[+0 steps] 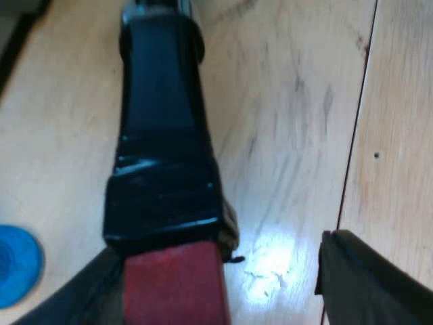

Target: Put the handle in the coffee machine

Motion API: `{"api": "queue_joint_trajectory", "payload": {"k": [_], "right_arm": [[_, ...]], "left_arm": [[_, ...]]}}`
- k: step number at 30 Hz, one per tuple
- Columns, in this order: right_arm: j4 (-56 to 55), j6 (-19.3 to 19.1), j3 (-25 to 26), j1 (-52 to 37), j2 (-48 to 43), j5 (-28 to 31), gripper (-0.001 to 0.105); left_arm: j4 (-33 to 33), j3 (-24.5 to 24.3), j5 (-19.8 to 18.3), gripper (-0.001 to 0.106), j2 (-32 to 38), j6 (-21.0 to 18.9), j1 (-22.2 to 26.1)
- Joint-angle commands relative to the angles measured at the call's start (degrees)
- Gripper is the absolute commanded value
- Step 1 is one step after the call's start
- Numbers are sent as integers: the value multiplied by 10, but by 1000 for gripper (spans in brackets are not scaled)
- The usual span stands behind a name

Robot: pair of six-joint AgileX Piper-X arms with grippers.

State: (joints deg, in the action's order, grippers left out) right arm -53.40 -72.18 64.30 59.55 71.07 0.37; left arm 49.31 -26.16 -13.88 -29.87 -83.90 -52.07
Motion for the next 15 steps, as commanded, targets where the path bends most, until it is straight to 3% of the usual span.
{"api": "queue_joint_trajectory", "payload": {"k": [1,15], "right_arm": [[4,1,4,1,-10,-4,0],[4,1,4,1,-10,-4,0]], "left_arm": [[-12,-1,4,58,-6,2,-2],[-19,-1,4,58,-6,2,-2]]}}
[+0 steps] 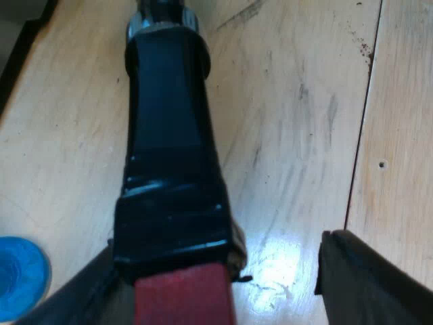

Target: Put the handle in the coffee machine

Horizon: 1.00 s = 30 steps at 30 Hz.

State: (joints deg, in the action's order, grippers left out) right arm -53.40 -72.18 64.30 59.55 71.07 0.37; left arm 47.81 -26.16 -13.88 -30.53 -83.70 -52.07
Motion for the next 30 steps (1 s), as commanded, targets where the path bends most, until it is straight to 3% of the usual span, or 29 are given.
{"api": "queue_joint_trajectory", "payload": {"k": [1,11,28,30], "right_arm": [[4,1,4,1,-10,-4,0],[4,1,4,1,-10,-4,0],[4,1,4,1,-10,8,0],[4,1,4,1,-10,7,6]], "left_arm": [[-4,-1,4,53,1,0,-2],[12,-1,4,0,1,0,-2],[11,-1,4,0,1,0,-2],[11,-1,4,0,1,0,-2]]}}
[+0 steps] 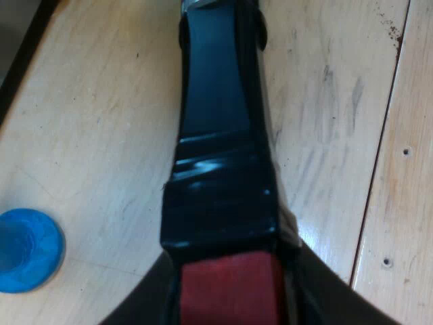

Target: Put the handle in the coffee machine

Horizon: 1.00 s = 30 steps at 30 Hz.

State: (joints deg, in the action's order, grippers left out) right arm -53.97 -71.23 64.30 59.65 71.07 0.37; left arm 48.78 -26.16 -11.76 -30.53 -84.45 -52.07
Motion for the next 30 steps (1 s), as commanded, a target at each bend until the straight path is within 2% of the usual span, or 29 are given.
{"api": "queue_joint_trajectory", "payload": {"k": [1,2,3,4,5,6,7,9,25,30], "right_arm": [[10,-9,4,0,-10,7,9],[10,-9,4,0,-10,7,21],[10,-9,4,0,-10,7,23],[10,-9,4,0,-10,7,32],[10,-10,4,0,-10,7,50],[10,-10,4,0,-10,7,56],[10,-16,4,0,-10,7,72],[10,-34,4,0,-10,7,78],[15,-62,4,0,-10,28,78],[15,-76,4,0,-21,48,78]], "left_arm": [[2,-1,-17,0,1,8,-2],[2,-1,-17,0,1,8,-2],[2,-1,-17,0,1,8,-2],[2,-1,-17,0,1,8,-2],[2,-1,-17,0,1,8,-2],[2,-1,-17,0,1,8,-2],[2,-1,-17,0,1,8,-2],[2,-1,-17,0,1,8,-2],[2,-9,-17,0,1,-2,-2],[2,-17,-6,0,1,-6,12]]}}
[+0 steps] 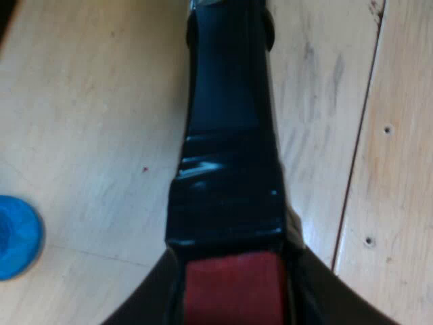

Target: Put the handle in the coffee machine

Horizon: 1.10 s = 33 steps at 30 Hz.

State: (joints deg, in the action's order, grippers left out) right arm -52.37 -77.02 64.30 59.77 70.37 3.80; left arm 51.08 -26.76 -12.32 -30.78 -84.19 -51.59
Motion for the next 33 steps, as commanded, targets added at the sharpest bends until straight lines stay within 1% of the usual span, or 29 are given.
{"api": "queue_joint_trajectory", "payload": {"k": [1,3,4,6,7,8,10,13,14,16,17,19,20,22,24,25,26,27,28,29,30,31,33], "right_arm": [[-1,-22,4,-1,-19,27,78],[-1,-32,4,-1,-31,56,78],[-1,-34,4,-1,-33,59,78],[-1,-34,4,-1,-40,76,78],[-1,-34,4,-1,-57,102,78],[0,-34,4,-1,-60,107,78],[10,-34,4,-1,-74,119,78],[36,-38,4,6,-84,121,78],[43,-39,4,10,-85,124,78],[71,-39,4,34,-86,149,78],[78,-41,4,42,-86,158,78],[94,-42,2,74,-84,199,78],[95,-42,2,77,-83,207,78],[102,-38,2,108,-83,247,78],[103,-37,2,131,-83,289,78],[104,-35,2,146,-83,318,78],[105,-30,2,153,-83,333,78],[106,-14,2,167,-83,363,78],[106,-11,2,167,-83,368,78],[108,6,2,185,-83,402,78],[111,27,1,204,-81,432,78],[115,38,1,218,-78,461,78],[126,49,1,243,-69,494,78]], "left_arm": [[-17,-11,-1,0,3,-9,14],[-16,-11,1,0,3,-9,20],[-16,-11,2,0,3,-9,22],[-12,-14,1,0,3,-9,59],[-12,-17,1,0,3,-9,78],[-12,-19,1,0,3,-9,87],[-12,-28,-2,0,3,-4,120],[-7,-41,-2,0,3,1,165],[-5,-43,-2,0,3,1,171],[4,-53,-3,0,3,1,209],[5,-55,-3,0,3,1,218],[9,-58,-9,0,3,9,251],[10,-58,-14,0,3,10,259],[15,-58,-39,0,3,15,283],[19,-58,-46,0,3,22,290],[22,-58,-42,0,3,23,296],[23,-58,-40,0,3,25,299],[28,-58,-40,0,3,29,303],[30,-58,-41,0,3,36,305],[33,-58,-41,0,3,41,309],[38,-58,-39,0,3,61,315],[39,-58,-38,0,3,73,318],[39,-58,-38,0,3,80,323]]}}
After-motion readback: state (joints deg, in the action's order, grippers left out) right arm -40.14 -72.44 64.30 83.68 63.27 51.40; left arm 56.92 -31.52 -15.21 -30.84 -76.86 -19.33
